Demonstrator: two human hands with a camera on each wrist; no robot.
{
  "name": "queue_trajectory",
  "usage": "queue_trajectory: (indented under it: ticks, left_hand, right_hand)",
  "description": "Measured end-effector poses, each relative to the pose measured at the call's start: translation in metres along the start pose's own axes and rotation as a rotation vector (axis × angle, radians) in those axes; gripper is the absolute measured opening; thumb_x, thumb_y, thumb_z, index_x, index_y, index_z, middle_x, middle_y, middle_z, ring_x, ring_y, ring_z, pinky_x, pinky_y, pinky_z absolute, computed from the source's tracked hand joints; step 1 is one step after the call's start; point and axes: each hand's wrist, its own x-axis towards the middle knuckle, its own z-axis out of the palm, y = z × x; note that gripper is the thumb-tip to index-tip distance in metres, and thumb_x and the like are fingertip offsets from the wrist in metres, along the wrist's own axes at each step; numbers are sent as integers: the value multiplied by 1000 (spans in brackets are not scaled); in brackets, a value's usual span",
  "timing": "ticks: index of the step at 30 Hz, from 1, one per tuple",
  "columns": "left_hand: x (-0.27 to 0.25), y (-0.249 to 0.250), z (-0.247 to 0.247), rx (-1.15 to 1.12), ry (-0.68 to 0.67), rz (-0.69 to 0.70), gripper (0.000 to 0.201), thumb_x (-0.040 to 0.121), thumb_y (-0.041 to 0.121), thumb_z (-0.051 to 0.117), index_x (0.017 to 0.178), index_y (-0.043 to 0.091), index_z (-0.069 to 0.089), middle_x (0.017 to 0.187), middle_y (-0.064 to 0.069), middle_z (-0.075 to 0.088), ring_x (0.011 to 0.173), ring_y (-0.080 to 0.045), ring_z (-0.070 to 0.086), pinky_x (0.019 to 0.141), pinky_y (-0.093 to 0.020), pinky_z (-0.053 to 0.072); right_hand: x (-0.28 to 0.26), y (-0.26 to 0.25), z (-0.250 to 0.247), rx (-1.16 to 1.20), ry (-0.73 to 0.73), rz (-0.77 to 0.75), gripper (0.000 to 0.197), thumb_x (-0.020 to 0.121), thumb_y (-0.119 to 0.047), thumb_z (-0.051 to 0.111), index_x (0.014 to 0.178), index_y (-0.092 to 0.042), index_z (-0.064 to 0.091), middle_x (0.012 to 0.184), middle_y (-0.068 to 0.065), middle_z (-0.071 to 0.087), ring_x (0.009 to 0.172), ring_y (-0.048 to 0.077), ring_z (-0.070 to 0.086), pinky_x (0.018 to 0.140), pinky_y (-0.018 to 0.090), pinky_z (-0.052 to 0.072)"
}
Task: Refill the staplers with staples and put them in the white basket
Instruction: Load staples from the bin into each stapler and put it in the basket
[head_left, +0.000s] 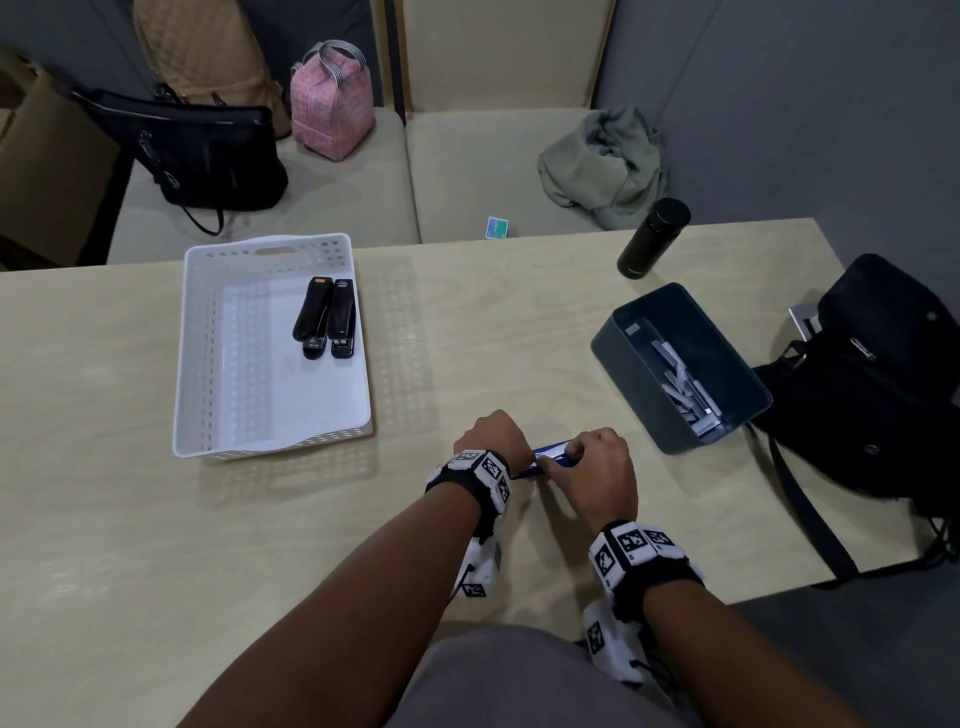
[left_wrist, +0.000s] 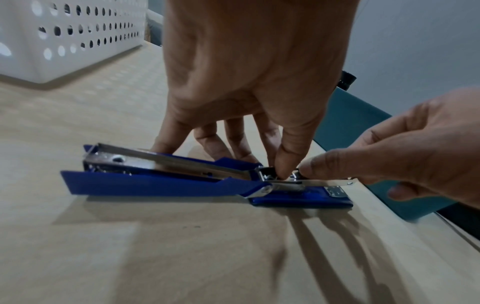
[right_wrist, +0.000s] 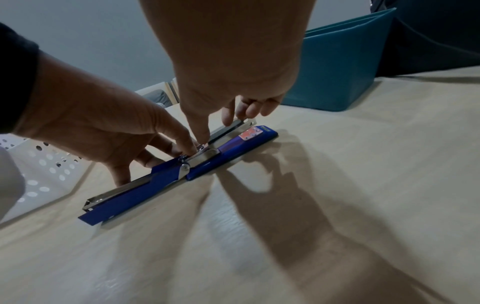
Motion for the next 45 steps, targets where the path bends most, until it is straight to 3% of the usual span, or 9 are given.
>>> queue_trajectory:
  ticks: [2, 7, 18, 23, 29, 32, 37, 40, 45]
  left_hand:
    - [0, 0, -1, 0, -10, 3, 9, 75, 19, 67, 74, 11, 63, 82, -7, 66, 68, -29, 59, 60, -28, 45]
    - [0, -2, -1, -8, -19, 17, 22, 74, 18, 68, 91, 7, 75, 89, -9, 72, 69, -29, 61, 62, -29, 48]
    - [1, -1, 1, 1, -5, -2, 12, 76, 19, 68, 80, 8, 69, 80, -6, 65, 69, -29, 59, 62, -28, 46]
    - [0, -2, 3, 6, 16, 1, 16, 76, 16, 63, 86, 8, 73, 79, -7, 64, 66, -29, 57, 61, -27, 44]
    - [0, -2, 2, -13, 21, -11, 21, 74, 17, 62, 90, 8, 73, 90, -9, 71, 70, -31, 62, 63, -27, 46]
    - [1, -2, 2, -33, 8, -7, 18, 73, 19, 65, 86, 8, 71, 93, -10, 72, 76, -31, 67, 63, -27, 46]
    - [3, -3, 2, -40, -7, -5, 21, 74, 20, 68, 89, 7, 76, 87, -10, 73, 65, -28, 60, 60, -27, 46]
    - [4, -3, 2, -38, -10, -11, 19, 73, 21, 69, 83, 5, 72, 82, -9, 70, 65, -28, 59, 61, -27, 46]
    - [5, -4, 2, -42, -19, -2, 22, 71, 17, 68, 88, 6, 75, 87, -9, 74, 66, -28, 59, 60, -27, 46]
  right_hand:
    - [-1, -3, 3, -21, 14, 13, 32, 71, -40, 78, 80, -11, 68, 93, 7, 63, 95, 25, 54, 78, 34, 48]
    - [-5, -6, 8, 22, 71, 43, 36, 68, -36, 78, 87, -10, 64, 90, 8, 62, 93, 27, 52, 77, 35, 47]
    - [-4, -2, 6, -24, 42, 32, 33, 72, -38, 76, 88, -10, 67, 95, 8, 61, 97, 26, 53, 78, 35, 50]
    - [-1, -4, 7, -16, 40, 50, 28, 72, -31, 74, 85, -7, 69, 93, 10, 60, 94, 27, 55, 73, 35, 49]
    - [3, -6, 4, -15, 44, 106, 31, 69, -32, 74, 82, -4, 71, 94, 11, 60, 83, 28, 60, 71, 32, 50]
    - [0, -5, 3, 49, 93, 97, 26, 68, -30, 75, 77, -5, 71, 92, 8, 61, 80, 26, 60, 68, 26, 44]
    - [-5, -2, 9, 71, 128, 61, 19, 70, -32, 73, 75, -14, 71, 90, 2, 64, 93, 23, 56, 79, 34, 50]
    - [-8, 0, 11, 85, 94, 72, 24, 74, -33, 76, 80, -11, 70, 97, 4, 64, 100, 23, 56, 82, 32, 48]
    - [-9, 3, 14, 134, 94, 64, 27, 72, -34, 76, 79, -9, 68, 98, 6, 61, 95, 25, 59, 81, 32, 50]
